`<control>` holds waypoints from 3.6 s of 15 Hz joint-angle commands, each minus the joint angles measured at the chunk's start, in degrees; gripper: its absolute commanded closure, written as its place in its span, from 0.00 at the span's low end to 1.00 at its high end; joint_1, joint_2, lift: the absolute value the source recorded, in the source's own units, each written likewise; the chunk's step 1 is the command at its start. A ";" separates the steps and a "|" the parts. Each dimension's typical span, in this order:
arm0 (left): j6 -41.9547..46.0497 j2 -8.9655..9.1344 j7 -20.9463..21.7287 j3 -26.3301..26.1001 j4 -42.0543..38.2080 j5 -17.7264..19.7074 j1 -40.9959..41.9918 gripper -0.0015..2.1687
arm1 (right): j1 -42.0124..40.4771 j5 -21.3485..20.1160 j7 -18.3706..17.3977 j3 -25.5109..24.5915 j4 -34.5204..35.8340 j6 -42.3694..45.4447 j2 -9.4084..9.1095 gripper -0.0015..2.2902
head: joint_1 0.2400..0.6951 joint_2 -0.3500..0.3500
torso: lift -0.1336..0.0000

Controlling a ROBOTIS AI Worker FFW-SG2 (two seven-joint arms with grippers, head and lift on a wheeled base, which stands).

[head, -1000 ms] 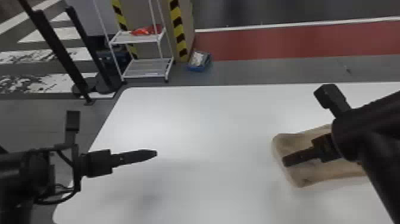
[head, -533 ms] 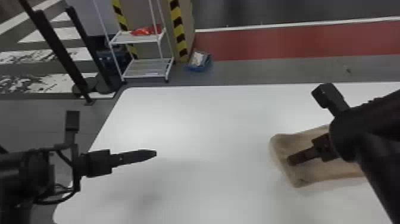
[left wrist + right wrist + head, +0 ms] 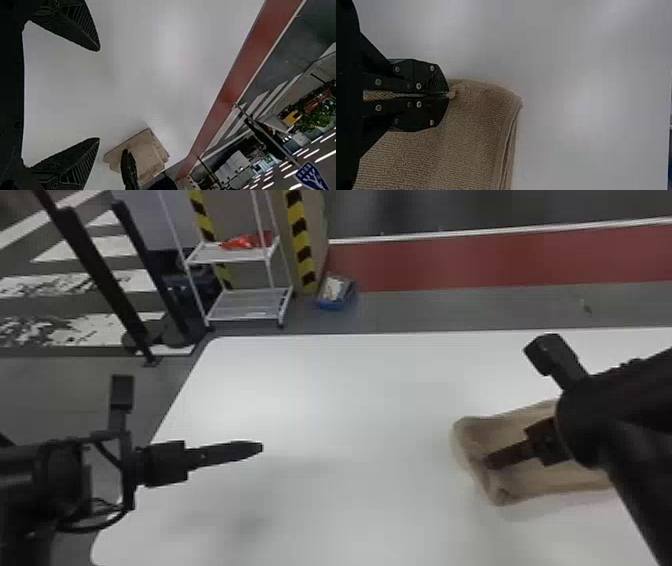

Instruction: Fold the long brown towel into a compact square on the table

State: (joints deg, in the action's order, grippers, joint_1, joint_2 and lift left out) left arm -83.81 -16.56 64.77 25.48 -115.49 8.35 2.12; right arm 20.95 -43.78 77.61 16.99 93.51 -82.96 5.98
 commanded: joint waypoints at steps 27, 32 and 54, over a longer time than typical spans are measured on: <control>3.16 -0.49 -0.09 -0.43 1.49 0.61 0.34 0.04 | -7.59 30.34 -26.11 2.43 -3.78 41.68 -6.03 0.41 | 1.00 1.00 | 0.07; 3.16 -0.49 -0.70 -0.52 2.11 1.32 -0.81 0.04 | -10.23 32.18 -26.28 -1.61 0.44 40.10 -6.03 0.03 | 1.00 1.00 | 0.07; 31.46 16.71 -29.44 -14.32 0.53 -4.57 1.39 0.09 | -21.48 52.22 -32.79 -48.81 14.86 25.69 -2.03 0.04 | 1.00 0.29 | 0.07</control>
State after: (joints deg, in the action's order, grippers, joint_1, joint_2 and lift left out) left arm -55.48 -0.09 36.11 13.80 -114.82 7.02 2.60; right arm -0.53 4.68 44.82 -29.79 108.24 -56.94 3.83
